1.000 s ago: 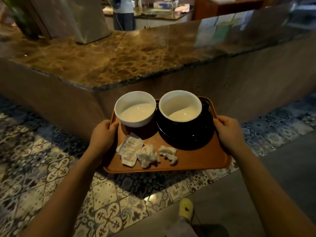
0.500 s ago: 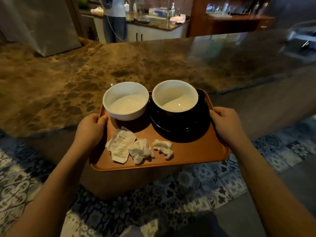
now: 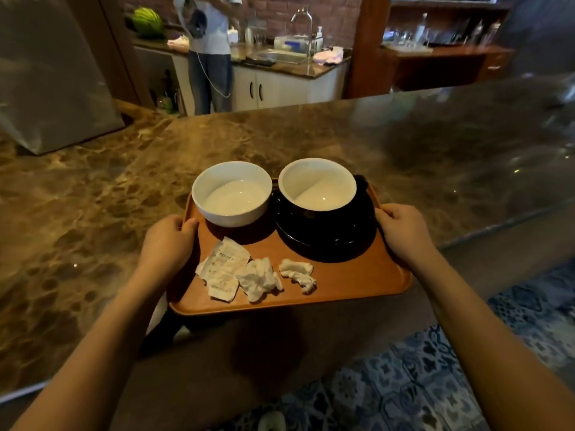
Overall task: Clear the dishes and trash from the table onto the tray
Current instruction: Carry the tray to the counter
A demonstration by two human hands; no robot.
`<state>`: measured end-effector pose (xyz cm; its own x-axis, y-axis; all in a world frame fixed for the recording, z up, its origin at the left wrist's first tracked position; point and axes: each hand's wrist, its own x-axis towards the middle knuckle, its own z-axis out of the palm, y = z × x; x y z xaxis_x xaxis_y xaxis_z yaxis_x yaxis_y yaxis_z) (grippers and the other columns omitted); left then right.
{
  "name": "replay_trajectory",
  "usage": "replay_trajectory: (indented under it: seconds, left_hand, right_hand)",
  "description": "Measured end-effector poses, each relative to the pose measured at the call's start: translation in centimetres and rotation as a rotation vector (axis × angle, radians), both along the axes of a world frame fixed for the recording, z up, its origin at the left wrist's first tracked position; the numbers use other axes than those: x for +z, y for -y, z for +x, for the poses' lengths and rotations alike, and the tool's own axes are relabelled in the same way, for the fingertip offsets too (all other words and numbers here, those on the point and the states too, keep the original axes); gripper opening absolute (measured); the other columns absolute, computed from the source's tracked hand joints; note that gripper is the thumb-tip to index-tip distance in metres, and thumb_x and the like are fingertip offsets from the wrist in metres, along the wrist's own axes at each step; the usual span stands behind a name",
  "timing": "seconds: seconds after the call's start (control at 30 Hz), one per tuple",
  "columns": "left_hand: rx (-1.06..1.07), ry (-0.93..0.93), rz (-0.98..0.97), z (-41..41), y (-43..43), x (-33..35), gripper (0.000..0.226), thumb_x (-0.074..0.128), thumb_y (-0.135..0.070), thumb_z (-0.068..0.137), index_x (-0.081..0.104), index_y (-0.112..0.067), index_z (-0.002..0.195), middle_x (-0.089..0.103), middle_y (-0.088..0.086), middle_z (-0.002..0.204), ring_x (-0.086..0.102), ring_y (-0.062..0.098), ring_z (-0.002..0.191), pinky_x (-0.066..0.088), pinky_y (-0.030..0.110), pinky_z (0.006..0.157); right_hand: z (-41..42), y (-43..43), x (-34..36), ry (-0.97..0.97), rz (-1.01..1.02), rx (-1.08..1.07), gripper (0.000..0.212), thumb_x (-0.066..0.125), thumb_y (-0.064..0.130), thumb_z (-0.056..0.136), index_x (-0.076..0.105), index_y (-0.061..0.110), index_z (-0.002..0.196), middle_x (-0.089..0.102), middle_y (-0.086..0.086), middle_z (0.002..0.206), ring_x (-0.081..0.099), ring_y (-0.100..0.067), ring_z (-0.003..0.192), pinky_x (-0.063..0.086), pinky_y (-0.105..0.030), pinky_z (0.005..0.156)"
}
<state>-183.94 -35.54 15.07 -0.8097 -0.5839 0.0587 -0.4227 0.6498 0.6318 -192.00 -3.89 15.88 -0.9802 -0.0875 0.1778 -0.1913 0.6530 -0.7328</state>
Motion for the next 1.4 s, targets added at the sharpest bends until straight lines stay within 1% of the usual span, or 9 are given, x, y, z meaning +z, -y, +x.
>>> replay_trajectory:
  seconds: [0.1,0.27,0.4,0.57,0.73,0.9,1.03,1.27,1.4]
  left_hand:
    - [-0.002,0.028,-0.052,-3.8,1.4,-0.3,0.038,0.040,-0.028,0.095,0.056,-0.004,0.071,0.053,0.010,0.064,0.047,0.020,0.058,0.030,0.030,0.048]
    - [0.018,0.115,-0.154,-8.2,2.7,-0.7,0.038,0.037,-0.028,0.096,0.059,-0.002,0.080,0.059,0.013,0.076,0.049,0.025,0.067,0.032,0.032,0.056]
    - [0.022,0.185,-0.258,-10.0,3.4,-1.0,0.037,0.037,-0.028,0.096,0.054,-0.005,0.073,0.064,0.022,0.086,0.046,0.026,0.068,0.034,0.032,0.062]
    - [0.092,0.227,-0.374,-10.5,2.9,-1.4,0.035,0.036,-0.030,0.096,0.050,-0.008,0.072,0.056,0.012,0.072,0.046,0.025,0.065,0.033,0.031,0.058]
    - [0.246,0.336,-0.423,-10.0,1.7,-1.5,0.037,0.034,-0.032,0.096,0.054,-0.011,0.073,0.045,0.002,0.061,0.048,0.022,0.063,0.035,0.029,0.057]
    - [0.372,0.420,-0.439,-9.1,1.1,-1.6,0.040,0.033,-0.033,0.095,0.058,-0.010,0.075,0.052,0.006,0.066,0.053,0.025,0.067,0.042,0.032,0.059]
    - [0.454,0.442,-0.463,-8.5,1.1,-1.8,0.041,0.034,-0.033,0.095,0.059,-0.008,0.074,0.049,0.005,0.060,0.050,0.024,0.061,0.037,0.031,0.054]
    - [0.477,0.485,-0.463,-10.6,2.5,-1.2,0.041,0.036,-0.036,0.095,0.055,-0.008,0.071,0.047,0.005,0.062,0.051,0.026,0.067,0.038,0.033,0.058]
    - [0.530,0.529,-0.465,-12.1,3.0,-1.1,0.044,0.035,-0.037,0.096,0.060,-0.004,0.082,0.052,0.011,0.073,0.050,0.026,0.069,0.039,0.033,0.060]
  right_hand:
    - [-4.2,1.5,-0.3,0.018,0.030,-0.003,0.047,0.045,0.016,0.096,0.037,0.013,0.049,0.036,-0.004,0.050,0.035,-0.015,0.048,0.028,-0.016,0.039]
    - [-10.0,3.2,-1.5,0.072,0.135,0.016,0.042,0.043,0.025,0.096,0.045,0.011,0.056,0.047,-0.006,0.057,0.046,-0.020,0.056,0.035,-0.032,0.052]
    - [-13.6,3.8,-2.2,0.038,0.247,0.068,0.042,0.042,0.025,0.095,0.043,0.015,0.054,0.047,-0.004,0.056,0.048,-0.021,0.056,0.036,-0.030,0.051]
    - [-18.0,4.5,-2.2,-0.065,0.452,0.154,0.039,0.039,0.028,0.095,0.050,0.012,0.062,0.049,-0.002,0.058,0.053,-0.025,0.059,0.039,-0.029,0.050]
    - [-21.7,6.0,-2.0,-0.178,0.546,0.312,0.041,0.037,0.030,0.096,0.040,0.018,0.058,0.044,0.000,0.056,0.049,-0.024,0.056,0.030,-0.027,0.046]
    - [-24.3,7.9,-2.3,-0.241,0.538,0.451,0.034,0.037,0.028,0.095,0.047,0.012,0.067,0.045,-0.001,0.059,0.050,-0.025,0.059,0.030,-0.027,0.046]
    - [-24.8,9.2,-2.5,-0.306,0.497,0.488,0.034,0.038,0.027,0.095,0.050,0.008,0.069,0.047,-0.003,0.059,0.051,-0.026,0.058,0.034,-0.028,0.050]
    - [-26.7,11.2,-2.3,-0.364,0.472,0.475,0.034,0.042,0.025,0.095,0.059,-0.001,0.081,0.064,-0.019,0.081,0.061,-0.038,0.075,0.037,-0.032,0.055]
    - [-27.9,12.5,-2.1,-0.335,0.458,0.496,0.034,0.042,0.025,0.095,0.060,-0.003,0.087,0.065,-0.022,0.088,0.061,-0.040,0.082,0.040,-0.034,0.061]
